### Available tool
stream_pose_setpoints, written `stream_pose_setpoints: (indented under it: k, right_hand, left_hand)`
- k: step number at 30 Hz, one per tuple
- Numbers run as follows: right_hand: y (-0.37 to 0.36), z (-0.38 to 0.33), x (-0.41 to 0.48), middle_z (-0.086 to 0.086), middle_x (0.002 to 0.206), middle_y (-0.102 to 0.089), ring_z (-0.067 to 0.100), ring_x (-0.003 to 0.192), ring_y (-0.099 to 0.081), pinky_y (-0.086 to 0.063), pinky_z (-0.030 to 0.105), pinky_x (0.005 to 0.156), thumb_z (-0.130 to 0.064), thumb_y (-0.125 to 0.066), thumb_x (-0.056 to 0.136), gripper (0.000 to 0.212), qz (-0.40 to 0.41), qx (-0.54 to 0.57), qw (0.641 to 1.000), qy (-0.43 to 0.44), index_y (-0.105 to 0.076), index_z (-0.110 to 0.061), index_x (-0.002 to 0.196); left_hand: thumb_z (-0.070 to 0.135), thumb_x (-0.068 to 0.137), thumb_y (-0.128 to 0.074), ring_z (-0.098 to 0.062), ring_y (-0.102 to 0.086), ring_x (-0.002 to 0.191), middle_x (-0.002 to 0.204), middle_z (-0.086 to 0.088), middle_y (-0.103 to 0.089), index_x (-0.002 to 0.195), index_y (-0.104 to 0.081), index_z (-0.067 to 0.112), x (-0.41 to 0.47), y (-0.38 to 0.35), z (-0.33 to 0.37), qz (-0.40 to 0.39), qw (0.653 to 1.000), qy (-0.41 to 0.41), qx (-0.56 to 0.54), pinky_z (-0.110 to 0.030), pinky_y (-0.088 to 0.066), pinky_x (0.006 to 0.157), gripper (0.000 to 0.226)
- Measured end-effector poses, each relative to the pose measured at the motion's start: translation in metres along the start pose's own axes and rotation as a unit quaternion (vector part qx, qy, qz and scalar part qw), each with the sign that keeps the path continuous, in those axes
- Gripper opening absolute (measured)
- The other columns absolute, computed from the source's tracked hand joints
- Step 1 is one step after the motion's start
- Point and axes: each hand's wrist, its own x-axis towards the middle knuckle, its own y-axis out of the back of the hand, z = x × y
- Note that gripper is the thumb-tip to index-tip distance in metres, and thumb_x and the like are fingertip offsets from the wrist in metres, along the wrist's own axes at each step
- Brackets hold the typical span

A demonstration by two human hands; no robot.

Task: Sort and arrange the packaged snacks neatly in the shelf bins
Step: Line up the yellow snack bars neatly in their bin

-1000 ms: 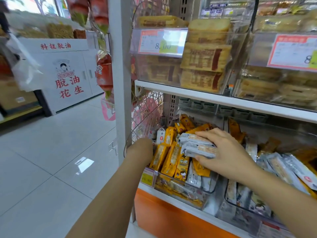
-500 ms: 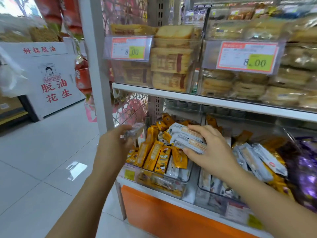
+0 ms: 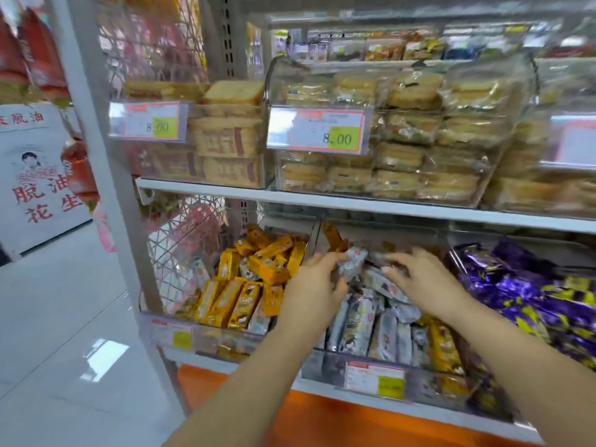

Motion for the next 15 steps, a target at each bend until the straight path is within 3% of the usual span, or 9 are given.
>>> stream_pose_setpoints:
  k: [2,5,9,15]
  right_hand:
    - [0.012,0.012,-0.007,0.012,0.114,-0.057,0.031,0.115,-0.051,-0.04,0.034,0.095,-0.026,-0.054,0.094,0.034,0.024,0.007,0.999,0.021,-0.058,-0.022,0.128]
    - [0.028,0.033,-0.029,0.003,0.117,-0.063,0.024,0.112,-0.055,-0.042,0.033,0.094,-0.016,-0.057,0.092,0.03,0.056,0.015,0.997,0.044,-0.063,-0.02,0.121]
    - [0.041,0.061,-0.058,-0.003,0.108,-0.067,0.02,0.107,-0.056,-0.042,0.031,0.089,-0.018,-0.06,0.09,0.025,0.073,0.017,0.997,0.02,-0.068,-0.025,0.112]
    - [0.039,0.078,-0.079,-0.012,0.109,-0.063,0.009,0.109,-0.051,-0.034,0.024,0.097,-0.02,-0.058,0.091,0.024,0.08,0.039,0.995,0.042,-0.068,-0.024,0.113]
  left_hand:
    - [0.028,0.093,-0.055,-0.021,-0.056,0.109,0.131,0.001,-0.053,0.132,-0.052,0.029,0.005,-0.012,0.005,-0.046,0.994,-0.02,0.1,-0.033,-0.048,0.088,0.04]
    - [0.037,0.093,-0.052,-0.02,-0.044,0.127,0.145,0.006,-0.04,0.132,-0.051,0.033,0.006,-0.017,0.013,-0.083,0.981,-0.033,0.17,-0.036,-0.034,0.105,0.039]
    - [0.03,0.094,-0.053,-0.018,-0.053,0.114,0.13,0.004,-0.051,0.126,-0.057,0.029,0.008,-0.022,0.028,-0.089,0.987,-0.074,0.111,-0.036,-0.044,0.096,0.032]
    - [0.027,0.094,-0.055,-0.015,-0.06,0.102,0.119,0.005,-0.062,0.123,-0.06,0.027,0.009,-0.055,0.071,-0.247,0.956,-0.126,0.093,-0.035,-0.052,0.085,0.029]
